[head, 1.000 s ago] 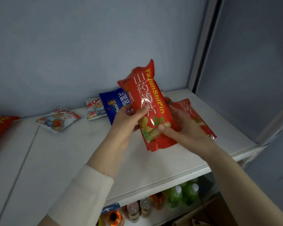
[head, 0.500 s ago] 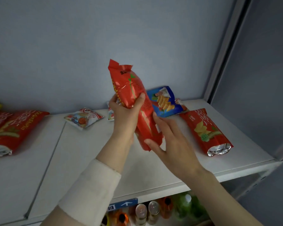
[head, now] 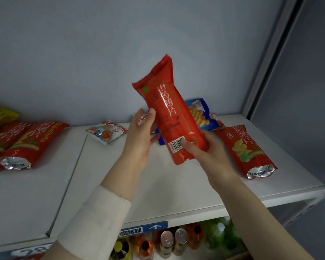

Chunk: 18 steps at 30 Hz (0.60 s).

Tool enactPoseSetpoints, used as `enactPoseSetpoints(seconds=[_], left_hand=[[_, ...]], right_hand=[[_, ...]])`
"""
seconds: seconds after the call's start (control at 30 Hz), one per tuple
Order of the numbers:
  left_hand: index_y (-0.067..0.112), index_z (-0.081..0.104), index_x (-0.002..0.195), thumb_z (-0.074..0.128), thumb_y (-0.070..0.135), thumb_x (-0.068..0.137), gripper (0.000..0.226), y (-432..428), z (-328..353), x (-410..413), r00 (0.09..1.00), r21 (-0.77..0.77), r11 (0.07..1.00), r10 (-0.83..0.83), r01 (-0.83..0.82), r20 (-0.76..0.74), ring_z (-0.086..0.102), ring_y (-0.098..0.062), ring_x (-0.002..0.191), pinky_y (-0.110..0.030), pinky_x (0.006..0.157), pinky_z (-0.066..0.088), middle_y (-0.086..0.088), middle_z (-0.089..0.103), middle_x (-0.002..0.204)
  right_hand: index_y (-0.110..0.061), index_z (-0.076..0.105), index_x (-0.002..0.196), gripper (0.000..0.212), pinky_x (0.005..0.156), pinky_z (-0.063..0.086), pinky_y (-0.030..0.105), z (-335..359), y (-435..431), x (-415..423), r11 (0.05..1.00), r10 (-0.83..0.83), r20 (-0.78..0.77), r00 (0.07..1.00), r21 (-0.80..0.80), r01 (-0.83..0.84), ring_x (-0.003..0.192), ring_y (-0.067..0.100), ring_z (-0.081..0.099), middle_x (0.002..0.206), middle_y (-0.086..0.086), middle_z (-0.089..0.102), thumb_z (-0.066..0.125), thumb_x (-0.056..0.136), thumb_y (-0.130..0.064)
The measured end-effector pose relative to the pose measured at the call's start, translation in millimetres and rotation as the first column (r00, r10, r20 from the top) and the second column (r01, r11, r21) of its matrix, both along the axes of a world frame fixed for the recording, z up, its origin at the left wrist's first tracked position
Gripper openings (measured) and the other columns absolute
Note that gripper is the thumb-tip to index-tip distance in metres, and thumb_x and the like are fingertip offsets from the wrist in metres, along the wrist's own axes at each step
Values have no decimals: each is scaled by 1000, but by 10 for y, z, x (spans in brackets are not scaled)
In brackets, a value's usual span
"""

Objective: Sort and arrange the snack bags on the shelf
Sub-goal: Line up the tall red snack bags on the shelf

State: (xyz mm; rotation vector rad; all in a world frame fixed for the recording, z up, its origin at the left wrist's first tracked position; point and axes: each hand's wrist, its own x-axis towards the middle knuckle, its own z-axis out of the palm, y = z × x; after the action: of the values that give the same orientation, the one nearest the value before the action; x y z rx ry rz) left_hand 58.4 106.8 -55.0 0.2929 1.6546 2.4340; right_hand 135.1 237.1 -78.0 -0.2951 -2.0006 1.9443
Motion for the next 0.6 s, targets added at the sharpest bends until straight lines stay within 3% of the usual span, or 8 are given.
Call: enactPoseSetpoints(seconds=[0.03,0.1,0.17,0.23,0.3,0.43,0.5,0.6], left_hand=[[16,51,117,53,43,88,40,9,-11,23,1000,-30,999,19,-18,20,63,-16,101,-34,78,53,1,65,107],[16,48,127,61,55,69,71,46,10,85,997,-13,1000,-6,8,81,63,-17,105,-35,74,55,0,65,114],[18,46,132,67,57,56,88,81,59,90,986,10,1000,5,-7,164,64,-22,106,-35,72,56,-5,65,119],[15,46,132,72,49,68,77,54,68,19,974,-2,998,54,-55,221,66,-26,102,-35,72,57,-9,66,118],[12,45,132,71,34,79,62,-10,40,-75,968,-33,994,110,-105,226,67,-27,101,-35,75,56,-11,65,119],[11,50,128,68,25,83,51,-183,19,-150,975,-64,995,84,-72,207,67,-26,98,-35,76,56,-12,67,116],[11,54,125,66,25,84,44,-282,35,-173,981,-68,997,42,-29,190,68,-24,94,-35,76,56,-10,69,110],[13,54,123,65,27,83,44,-468,44,-247,984,-124,992,17,6,177,70,-19,84,-32,72,57,-6,71,100]], right_hand=[[-18,55,123,54,86,50,25,-13,-29,-15,967,-122,-31,992,220,126,102,17,62,115,2,63,75,75,-28],[-16,53,127,61,86,44,25,-54,-131,-4,693,-208,-243,947,647,318,104,20,56,116,6,58,77,72,-30],[-12,54,125,68,83,48,33,-131,-278,28,377,-163,-364,917,836,399,104,29,57,117,12,58,81,66,-31],[-13,52,124,72,82,51,37,-160,-374,57,286,-123,-362,924,879,382,106,31,57,118,14,57,80,64,-40],[-17,52,126,70,85,48,30,-118,-403,84,382,-58,-297,953,876,296,112,25,52,122,10,53,69,68,-52],[-26,53,126,67,85,39,4,64,-319,116,781,56,-108,993,624,24,113,3,46,121,-9,47,59,68,-59],[-27,54,125,59,77,41,4,125,-234,79,834,34,-71,997,551,11,105,2,50,121,-10,49,64,71,-49],[-24,48,131,58,80,43,10,221,-157,-41,774,71,117,991,620,-129,105,4,50,132,-5,49,66,78,-40]])
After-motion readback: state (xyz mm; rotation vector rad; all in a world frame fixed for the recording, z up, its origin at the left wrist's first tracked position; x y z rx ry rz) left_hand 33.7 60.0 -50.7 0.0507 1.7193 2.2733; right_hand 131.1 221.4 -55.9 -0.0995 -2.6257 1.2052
